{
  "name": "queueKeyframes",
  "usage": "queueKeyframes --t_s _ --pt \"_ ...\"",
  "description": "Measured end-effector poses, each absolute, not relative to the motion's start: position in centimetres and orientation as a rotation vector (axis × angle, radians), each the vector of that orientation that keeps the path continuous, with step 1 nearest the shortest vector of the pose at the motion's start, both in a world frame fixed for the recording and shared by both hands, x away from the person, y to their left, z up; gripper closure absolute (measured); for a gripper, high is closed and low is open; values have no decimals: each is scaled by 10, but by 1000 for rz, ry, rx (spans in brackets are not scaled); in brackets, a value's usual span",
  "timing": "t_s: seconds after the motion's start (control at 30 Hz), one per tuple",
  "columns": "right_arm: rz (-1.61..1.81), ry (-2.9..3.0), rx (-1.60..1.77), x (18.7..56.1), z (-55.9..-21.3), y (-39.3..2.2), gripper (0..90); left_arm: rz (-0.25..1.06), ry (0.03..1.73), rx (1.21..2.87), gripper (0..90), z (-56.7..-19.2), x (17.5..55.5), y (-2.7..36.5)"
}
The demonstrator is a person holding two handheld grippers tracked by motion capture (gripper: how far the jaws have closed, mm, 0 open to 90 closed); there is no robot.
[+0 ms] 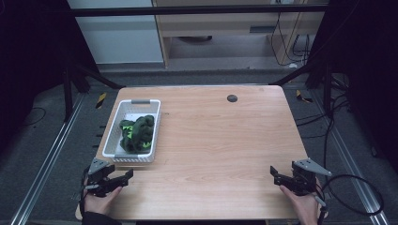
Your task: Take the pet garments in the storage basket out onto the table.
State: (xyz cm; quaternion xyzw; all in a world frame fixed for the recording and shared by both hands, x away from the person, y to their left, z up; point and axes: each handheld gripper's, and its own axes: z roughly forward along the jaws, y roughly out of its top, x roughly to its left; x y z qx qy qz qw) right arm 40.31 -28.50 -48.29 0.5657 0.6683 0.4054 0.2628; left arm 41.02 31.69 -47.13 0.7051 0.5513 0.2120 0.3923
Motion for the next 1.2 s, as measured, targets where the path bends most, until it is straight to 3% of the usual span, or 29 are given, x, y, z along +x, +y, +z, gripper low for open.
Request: queueKeyframes --t_s 1.2 --pt "1098 1851 1485 398 -483 -279 121 537 1341 1701 218 -426 408 323"
